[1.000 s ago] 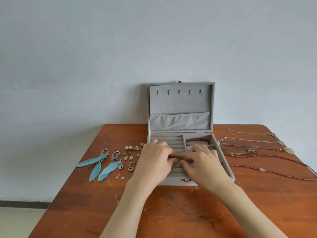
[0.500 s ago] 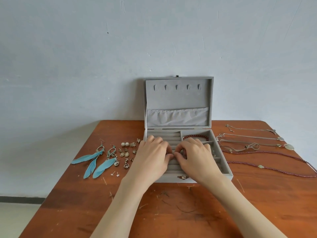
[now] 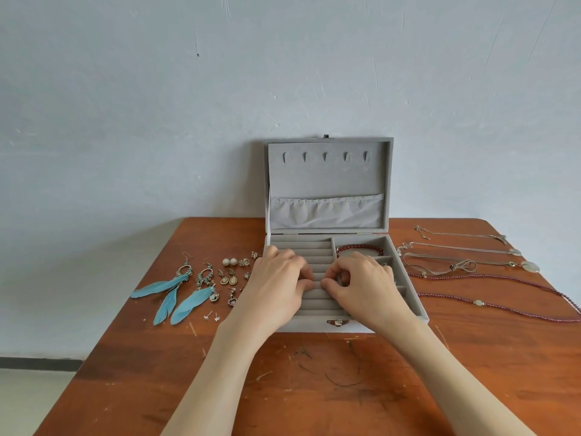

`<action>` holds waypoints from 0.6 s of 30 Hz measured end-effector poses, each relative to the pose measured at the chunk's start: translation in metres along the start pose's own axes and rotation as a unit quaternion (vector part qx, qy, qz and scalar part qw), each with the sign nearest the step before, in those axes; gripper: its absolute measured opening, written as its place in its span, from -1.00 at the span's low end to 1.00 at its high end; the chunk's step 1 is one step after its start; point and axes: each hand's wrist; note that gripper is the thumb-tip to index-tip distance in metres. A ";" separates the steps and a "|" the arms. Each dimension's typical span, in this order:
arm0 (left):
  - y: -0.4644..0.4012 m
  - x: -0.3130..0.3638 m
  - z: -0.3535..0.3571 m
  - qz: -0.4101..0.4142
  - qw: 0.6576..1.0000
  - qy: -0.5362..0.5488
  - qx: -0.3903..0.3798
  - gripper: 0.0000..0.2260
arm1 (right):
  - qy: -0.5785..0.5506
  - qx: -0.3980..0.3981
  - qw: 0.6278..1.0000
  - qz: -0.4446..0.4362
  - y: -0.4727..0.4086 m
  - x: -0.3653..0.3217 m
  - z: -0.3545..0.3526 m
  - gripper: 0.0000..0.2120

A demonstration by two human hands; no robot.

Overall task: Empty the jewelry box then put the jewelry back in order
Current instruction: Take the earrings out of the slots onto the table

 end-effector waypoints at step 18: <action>0.023 -0.016 -0.033 -0.023 0.986 0.097 0.133 -0.94 | -0.013 0.141 0.989 -0.050 0.020 -0.016 0.004 -0.96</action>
Point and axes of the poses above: each hand's wrist, its own y-axis away from the middle knuckle, its own z-axis out of the palm, x = y × z, and after that the axes turned 4 degrees about y, right-handed
